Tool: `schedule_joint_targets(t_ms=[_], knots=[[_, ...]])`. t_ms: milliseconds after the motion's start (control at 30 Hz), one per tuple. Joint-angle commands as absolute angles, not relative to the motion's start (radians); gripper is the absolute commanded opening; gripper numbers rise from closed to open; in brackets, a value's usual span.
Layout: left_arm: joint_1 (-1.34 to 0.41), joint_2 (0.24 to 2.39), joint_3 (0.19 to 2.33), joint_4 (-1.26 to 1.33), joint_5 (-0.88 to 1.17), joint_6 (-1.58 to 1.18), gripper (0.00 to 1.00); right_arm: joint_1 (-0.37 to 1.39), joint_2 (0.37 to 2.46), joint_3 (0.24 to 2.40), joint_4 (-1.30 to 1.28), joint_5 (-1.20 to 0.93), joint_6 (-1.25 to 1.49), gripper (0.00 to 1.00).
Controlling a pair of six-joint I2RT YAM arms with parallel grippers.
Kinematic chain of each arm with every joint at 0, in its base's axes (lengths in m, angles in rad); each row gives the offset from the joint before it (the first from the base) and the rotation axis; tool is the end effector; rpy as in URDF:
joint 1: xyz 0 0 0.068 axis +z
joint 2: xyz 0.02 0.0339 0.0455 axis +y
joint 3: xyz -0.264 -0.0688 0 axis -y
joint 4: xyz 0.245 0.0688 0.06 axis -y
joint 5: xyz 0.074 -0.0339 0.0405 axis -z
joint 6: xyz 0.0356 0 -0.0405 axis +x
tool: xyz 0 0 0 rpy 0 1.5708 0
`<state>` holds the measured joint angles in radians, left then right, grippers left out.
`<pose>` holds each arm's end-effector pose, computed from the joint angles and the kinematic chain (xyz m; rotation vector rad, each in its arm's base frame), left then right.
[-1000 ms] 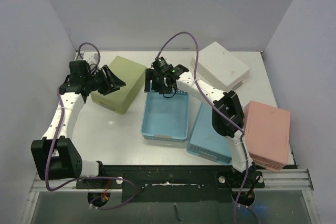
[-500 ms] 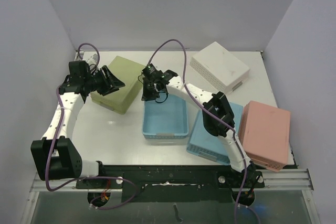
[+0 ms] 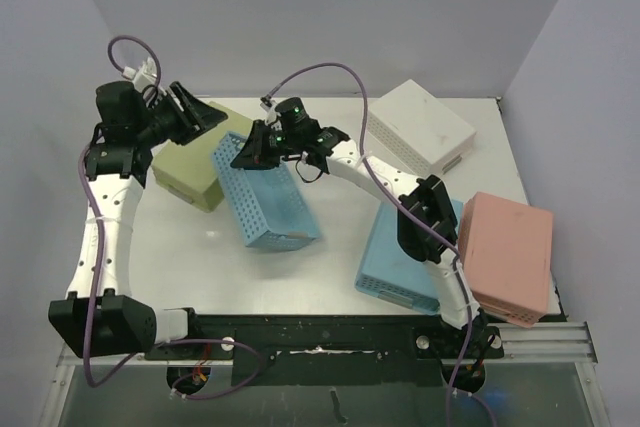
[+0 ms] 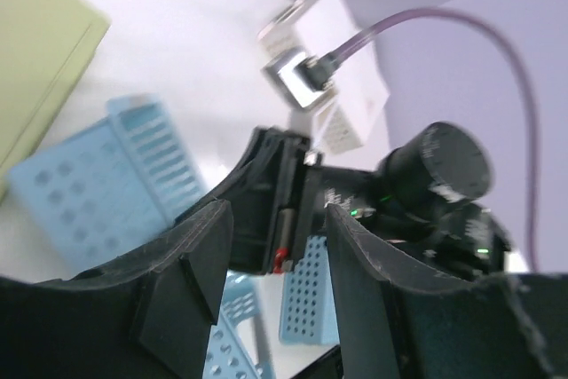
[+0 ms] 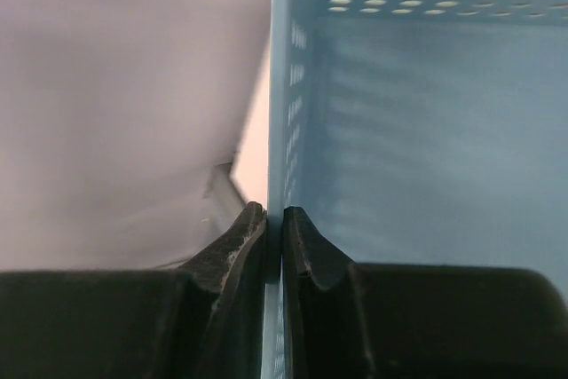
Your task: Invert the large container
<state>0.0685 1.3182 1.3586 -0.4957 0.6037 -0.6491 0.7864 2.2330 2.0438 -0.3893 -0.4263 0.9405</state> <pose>0.2899 -0.0004 0.3935 -0.3450 2.0472 -0.9719 0.3593 0.3808 0.2764 -0.0978 2.4692 1.3550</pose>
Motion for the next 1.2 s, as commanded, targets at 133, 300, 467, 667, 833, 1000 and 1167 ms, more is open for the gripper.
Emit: schedule_joint_targets(t_ms=[133,300,467,667,833,1000,1167], knots=[[0.075,1.266,1.501,-0.394,0.654,-0.737,0.45,0.755,2.113,1.696,0.684,-0.815,1.524,0.0],[0.076,1.265,1.457,-0.369,0.667,-0.746,0.45,0.701,2.13,1.505,1.039,-0.832,1.742,0.0],[0.075,1.263,1.429,-0.367,0.674,-0.738,0.45,0.64,2.127,1.321,1.162,-0.833,1.828,0.0],[0.075,1.262,1.404,-0.367,0.678,-0.731,0.45,0.552,2.099,1.077,1.26,-0.829,1.846,0.0],[0.075,1.262,1.391,-0.368,0.685,-0.726,0.45,0.445,1.973,1.002,0.785,-0.845,1.504,0.39],[0.072,1.27,1.368,-0.384,0.661,-0.705,0.5,0.415,1.89,1.357,-0.203,-0.563,0.86,0.69],[0.049,1.298,1.397,-0.519,0.532,-0.591,0.62,0.42,1.892,1.623,-0.603,-0.216,0.649,0.84]])
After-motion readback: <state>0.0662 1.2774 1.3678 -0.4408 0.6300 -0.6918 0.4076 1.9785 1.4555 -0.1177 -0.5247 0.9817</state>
